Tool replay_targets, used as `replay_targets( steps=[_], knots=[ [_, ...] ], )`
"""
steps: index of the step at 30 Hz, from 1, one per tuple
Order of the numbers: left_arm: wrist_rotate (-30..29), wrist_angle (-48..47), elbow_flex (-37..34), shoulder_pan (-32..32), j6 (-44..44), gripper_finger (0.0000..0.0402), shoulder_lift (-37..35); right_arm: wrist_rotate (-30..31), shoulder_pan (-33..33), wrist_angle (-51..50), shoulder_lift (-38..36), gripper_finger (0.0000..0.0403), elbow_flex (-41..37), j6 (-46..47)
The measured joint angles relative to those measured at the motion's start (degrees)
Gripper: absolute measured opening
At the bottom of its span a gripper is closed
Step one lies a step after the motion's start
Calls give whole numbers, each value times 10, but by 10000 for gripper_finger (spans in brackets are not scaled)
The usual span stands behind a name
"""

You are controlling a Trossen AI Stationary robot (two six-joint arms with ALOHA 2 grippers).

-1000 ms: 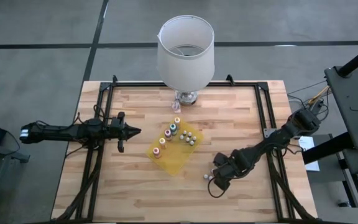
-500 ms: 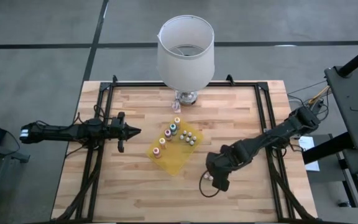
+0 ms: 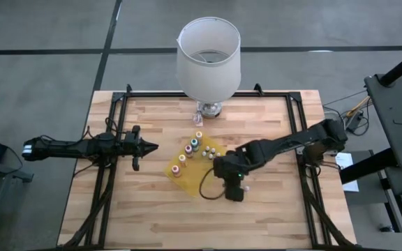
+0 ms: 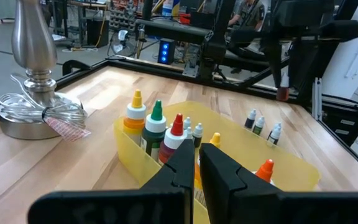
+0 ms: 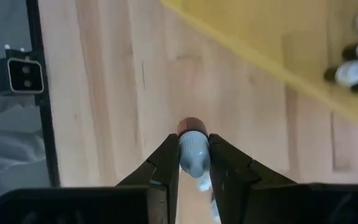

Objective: Pick & Place food coloring
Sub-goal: Put the small orange food coloring bottle into the yellow bin

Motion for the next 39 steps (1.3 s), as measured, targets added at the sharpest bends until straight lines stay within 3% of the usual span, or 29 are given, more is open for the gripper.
replay_targets(
  steps=[12,25,32,39],
  knots=[
    [0,-2,0,0,0,0,0,0,-50,-2,100,61,92,-116],
    [0,-3,0,0,0,0,0,-4,-92,-85,201,61,274,-254],
    [0,-3,0,0,0,0,0,-4,-106,-83,207,61,259,-350],
    [0,-3,0,0,0,0,0,-4,-109,-80,207,61,223,-245]
  ],
)
